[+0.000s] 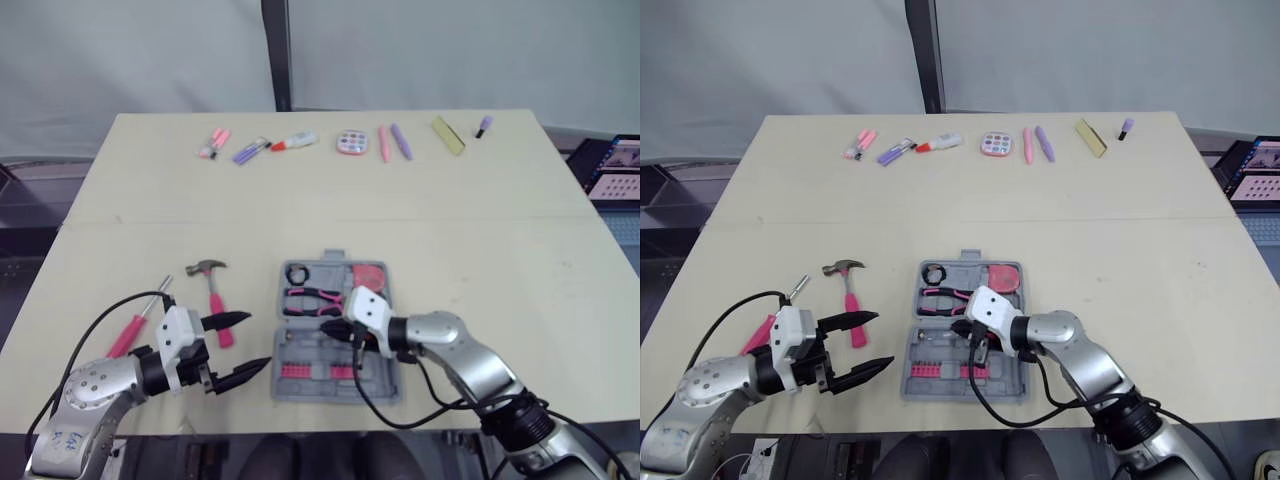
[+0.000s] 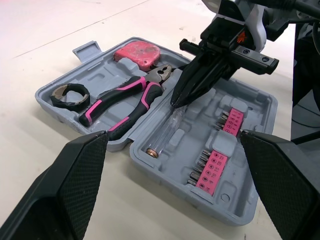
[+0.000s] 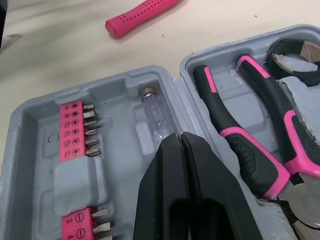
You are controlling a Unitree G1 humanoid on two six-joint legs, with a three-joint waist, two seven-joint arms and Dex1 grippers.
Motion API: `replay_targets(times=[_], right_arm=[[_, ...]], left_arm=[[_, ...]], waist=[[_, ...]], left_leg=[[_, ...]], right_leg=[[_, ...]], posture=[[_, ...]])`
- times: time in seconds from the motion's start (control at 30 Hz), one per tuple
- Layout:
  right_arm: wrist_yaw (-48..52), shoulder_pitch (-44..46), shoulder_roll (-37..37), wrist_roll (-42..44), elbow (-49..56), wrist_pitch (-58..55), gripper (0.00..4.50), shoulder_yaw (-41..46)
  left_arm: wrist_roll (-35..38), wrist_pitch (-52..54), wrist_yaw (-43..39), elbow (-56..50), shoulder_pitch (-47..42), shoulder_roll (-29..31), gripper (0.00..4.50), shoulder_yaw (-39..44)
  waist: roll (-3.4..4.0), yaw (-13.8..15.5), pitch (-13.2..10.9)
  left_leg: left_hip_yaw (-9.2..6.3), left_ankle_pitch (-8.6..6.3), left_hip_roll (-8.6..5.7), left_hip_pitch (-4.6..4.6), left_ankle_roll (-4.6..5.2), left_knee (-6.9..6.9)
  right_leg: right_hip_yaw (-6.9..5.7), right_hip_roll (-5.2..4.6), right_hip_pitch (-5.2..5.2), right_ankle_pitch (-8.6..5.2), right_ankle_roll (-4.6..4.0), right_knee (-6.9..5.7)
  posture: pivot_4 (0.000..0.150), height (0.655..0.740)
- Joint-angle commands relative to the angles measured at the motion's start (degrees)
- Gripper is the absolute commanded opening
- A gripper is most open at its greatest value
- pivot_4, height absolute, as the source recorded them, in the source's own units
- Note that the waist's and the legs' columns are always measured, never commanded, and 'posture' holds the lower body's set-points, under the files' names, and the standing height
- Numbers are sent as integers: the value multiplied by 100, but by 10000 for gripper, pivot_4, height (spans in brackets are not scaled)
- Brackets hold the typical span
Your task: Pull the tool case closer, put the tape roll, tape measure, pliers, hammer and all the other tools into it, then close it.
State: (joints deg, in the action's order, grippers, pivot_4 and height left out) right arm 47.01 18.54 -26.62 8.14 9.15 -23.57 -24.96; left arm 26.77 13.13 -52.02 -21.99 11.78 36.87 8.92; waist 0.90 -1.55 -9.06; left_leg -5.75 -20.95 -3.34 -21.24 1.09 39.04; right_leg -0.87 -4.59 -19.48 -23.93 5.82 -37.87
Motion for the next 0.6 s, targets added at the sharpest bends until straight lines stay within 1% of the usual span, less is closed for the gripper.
replay_targets(times=[0.03, 0.6], right_arm=[[145, -28, 31, -29, 107, 131, 787, -44], [195, 82, 16, -306, -78, -151, 787, -193]], left_arm=[[34, -17, 20, -214, 12, 8, 45000, -3], [26, -4, 58, -237, 33, 10, 45000, -9]], waist=[[0, 0, 0], [0, 0, 0]], left_leg=[[0, 0, 0, 0, 0, 0], [0, 0, 0, 2, 0, 0]], right_leg=[[0, 0, 0, 0, 0, -1], [0, 0, 1, 0, 0, -1]], posture=[[1500, 7134], [1500, 7134]])
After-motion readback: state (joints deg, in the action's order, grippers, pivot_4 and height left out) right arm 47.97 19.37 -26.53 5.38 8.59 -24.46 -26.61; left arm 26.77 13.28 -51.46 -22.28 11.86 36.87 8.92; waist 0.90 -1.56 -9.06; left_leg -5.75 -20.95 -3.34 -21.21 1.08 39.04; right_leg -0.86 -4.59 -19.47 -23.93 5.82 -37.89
